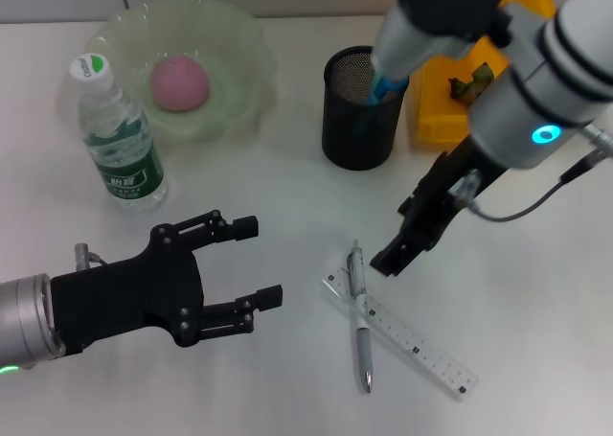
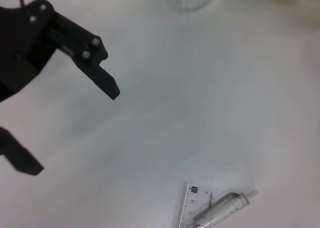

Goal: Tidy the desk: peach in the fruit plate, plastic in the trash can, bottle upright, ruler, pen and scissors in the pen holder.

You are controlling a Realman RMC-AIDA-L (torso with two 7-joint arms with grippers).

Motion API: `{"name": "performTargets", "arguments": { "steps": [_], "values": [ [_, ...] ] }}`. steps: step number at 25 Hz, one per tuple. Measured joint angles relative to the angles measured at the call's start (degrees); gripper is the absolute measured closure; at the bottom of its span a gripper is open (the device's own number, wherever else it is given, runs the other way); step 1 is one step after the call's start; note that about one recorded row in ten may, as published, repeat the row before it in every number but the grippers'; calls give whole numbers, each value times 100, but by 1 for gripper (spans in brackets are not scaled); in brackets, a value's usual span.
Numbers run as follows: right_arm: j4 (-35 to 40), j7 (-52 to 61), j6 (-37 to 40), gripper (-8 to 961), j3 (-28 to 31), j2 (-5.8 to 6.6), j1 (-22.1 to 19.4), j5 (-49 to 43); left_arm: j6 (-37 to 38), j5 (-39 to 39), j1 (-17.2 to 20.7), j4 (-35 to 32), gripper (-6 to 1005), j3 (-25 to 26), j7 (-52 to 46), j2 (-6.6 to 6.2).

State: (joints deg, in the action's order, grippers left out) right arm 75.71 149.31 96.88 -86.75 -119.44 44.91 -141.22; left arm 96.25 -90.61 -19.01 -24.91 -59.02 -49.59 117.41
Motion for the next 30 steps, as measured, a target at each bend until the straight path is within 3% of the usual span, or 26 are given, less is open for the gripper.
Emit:
{"name": "performTargets", "arguments": {
  "steps": [17, 30],
  "values": [
    [-732, 801, -1426, 144, -1380, -36, 88, 304, -72, 0, 29, 12, 210, 5, -7, -8],
    [-1076, 879, -1895, 146, -1801, -36, 196, 421, -80, 0, 171, 21, 210, -2, -86, -89]
  ]
}}
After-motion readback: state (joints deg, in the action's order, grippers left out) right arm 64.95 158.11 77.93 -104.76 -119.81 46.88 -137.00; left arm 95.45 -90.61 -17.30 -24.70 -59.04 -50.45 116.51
